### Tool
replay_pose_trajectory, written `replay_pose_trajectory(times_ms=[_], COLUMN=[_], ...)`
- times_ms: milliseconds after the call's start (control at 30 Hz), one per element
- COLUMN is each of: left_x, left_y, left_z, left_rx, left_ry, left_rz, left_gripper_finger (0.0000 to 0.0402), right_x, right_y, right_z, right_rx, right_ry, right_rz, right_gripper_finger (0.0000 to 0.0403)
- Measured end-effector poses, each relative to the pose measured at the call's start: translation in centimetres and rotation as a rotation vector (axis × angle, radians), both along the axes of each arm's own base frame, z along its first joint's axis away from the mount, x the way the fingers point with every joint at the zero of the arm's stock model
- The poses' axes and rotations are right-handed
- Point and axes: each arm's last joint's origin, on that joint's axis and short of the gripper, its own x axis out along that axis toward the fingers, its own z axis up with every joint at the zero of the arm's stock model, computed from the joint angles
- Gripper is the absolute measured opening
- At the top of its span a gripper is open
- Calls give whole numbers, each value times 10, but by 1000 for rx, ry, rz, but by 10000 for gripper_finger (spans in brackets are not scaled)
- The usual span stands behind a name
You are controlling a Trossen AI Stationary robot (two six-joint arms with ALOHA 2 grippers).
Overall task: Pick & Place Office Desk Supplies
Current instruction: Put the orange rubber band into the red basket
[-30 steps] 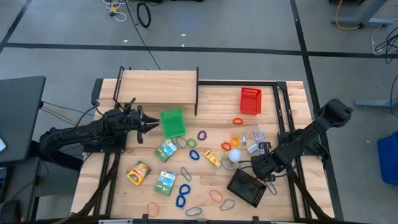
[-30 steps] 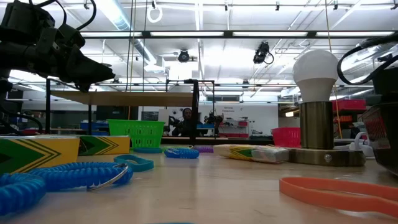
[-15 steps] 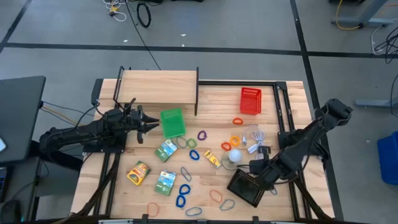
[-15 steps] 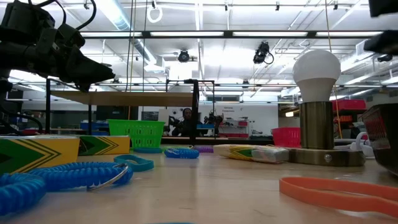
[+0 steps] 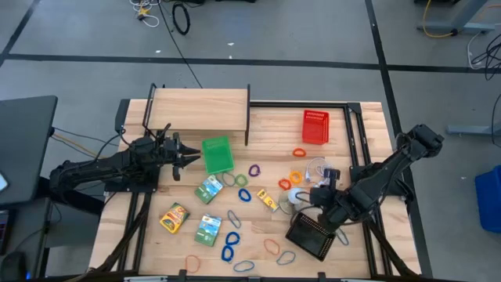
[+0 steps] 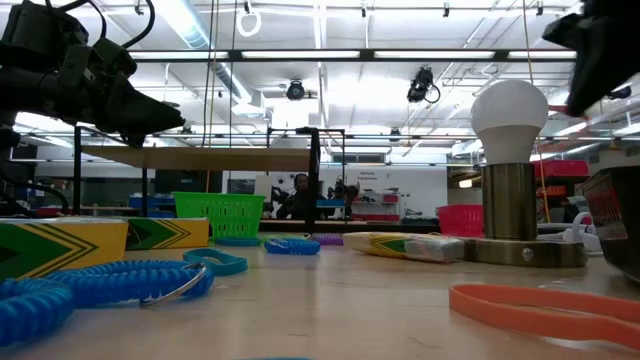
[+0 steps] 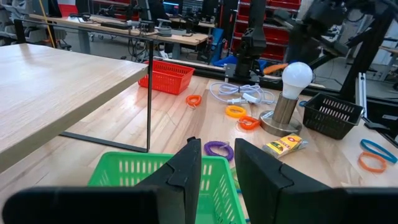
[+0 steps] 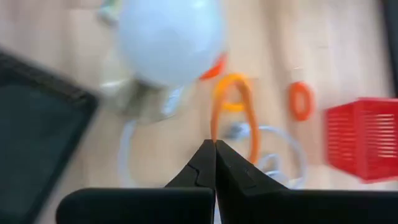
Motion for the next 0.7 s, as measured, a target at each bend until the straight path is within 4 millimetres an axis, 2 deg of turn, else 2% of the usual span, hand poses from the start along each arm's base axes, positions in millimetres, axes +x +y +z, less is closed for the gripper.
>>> replay_pose_trajectory(times_ms=[333, 700], left_x=[0, 0], left_y=[0, 0], left_z=[0, 0], left_rx=[0, 3], left_ry=[0, 0], left_rz=[0, 0], left_gripper_finger=[104, 104], right_x=[18, 20], right_y=[-56, -138], right_z=[-2, -38], right_rx=[-220, -330], right_ry=[37, 170], right_rz=[-172, -419], right_gripper_finger=[0, 0])
